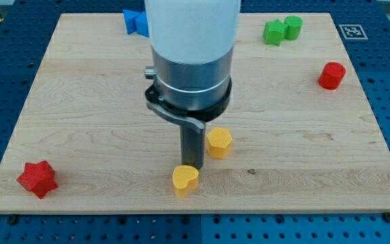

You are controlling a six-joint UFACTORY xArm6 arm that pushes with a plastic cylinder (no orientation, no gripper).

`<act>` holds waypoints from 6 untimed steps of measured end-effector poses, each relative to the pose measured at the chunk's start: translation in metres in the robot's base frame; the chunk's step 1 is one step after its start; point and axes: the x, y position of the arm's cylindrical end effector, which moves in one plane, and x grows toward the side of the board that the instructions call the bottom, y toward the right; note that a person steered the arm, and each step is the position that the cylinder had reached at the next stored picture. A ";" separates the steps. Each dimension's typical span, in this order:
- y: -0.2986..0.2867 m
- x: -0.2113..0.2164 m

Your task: Move the yellow heart to the bottom left of the yellow hexagon

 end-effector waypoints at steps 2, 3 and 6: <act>-0.065 0.020; -0.060 0.058; 0.030 0.057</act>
